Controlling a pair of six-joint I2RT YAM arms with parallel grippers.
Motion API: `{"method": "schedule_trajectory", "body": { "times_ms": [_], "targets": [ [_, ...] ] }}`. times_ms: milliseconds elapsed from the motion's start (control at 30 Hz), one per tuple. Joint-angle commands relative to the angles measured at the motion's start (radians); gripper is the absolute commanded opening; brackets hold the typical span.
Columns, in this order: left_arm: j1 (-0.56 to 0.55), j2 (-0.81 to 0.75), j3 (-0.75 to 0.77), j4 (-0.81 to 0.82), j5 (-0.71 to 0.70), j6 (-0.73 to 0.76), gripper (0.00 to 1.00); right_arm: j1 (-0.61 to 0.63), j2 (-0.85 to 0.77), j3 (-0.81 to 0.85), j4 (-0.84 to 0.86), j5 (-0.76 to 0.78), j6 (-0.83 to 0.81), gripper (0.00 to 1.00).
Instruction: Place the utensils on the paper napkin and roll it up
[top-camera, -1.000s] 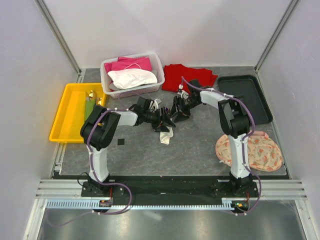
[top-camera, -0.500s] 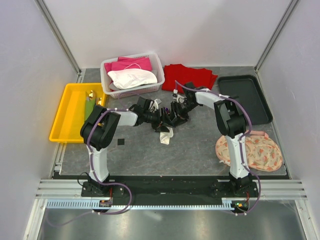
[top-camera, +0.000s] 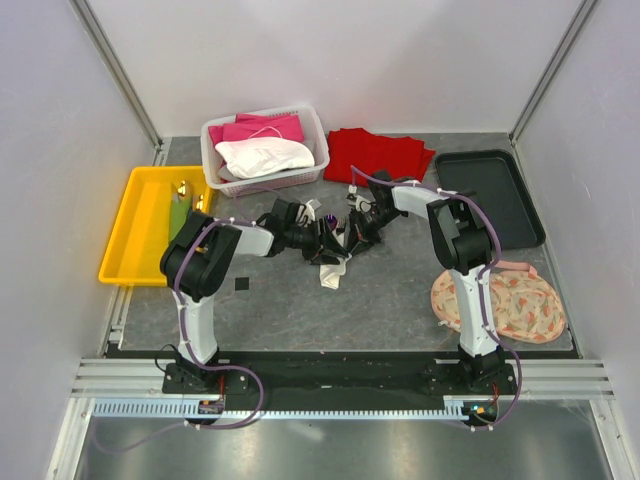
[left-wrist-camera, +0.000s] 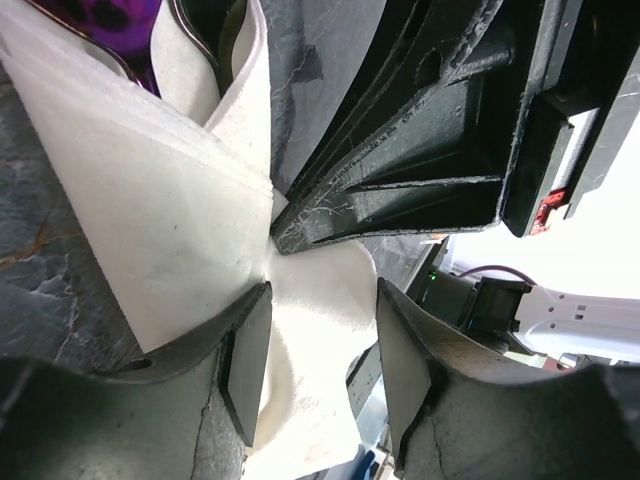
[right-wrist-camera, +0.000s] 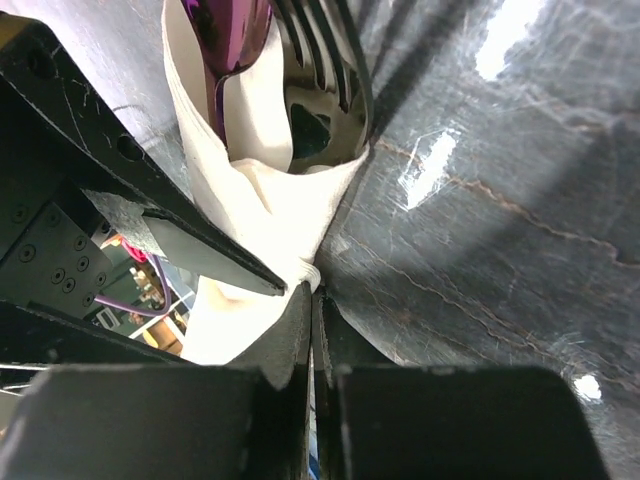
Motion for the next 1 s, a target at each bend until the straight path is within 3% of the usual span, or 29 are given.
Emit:
{"method": "schedule_trajectory", "body": {
  "times_ms": [0, 333, 767, 967],
  "targets": [
    [0.002, -0.047, -0.026, 0.061, -0.013, -0.017, 0.53, -0.004, 0.032, -0.015, 0.043, 0.054, -0.043, 0.00],
    [0.010, -0.117, -0.035, 0.047, 0.038, 0.021, 0.48, -0.006, 0.021, -0.034, 0.058, 0.079, -0.051, 0.00],
    [0.014, -0.162, -0.138, -0.062, 0.081, 0.100, 0.19, -0.009, 0.020, -0.043, 0.071, 0.086, -0.043, 0.00],
    [0.013, -0.170, -0.147, -0.099, 0.070, 0.112, 0.17, -0.009, 0.021, -0.045, 0.078, 0.090, -0.034, 0.00]
  ]
}}
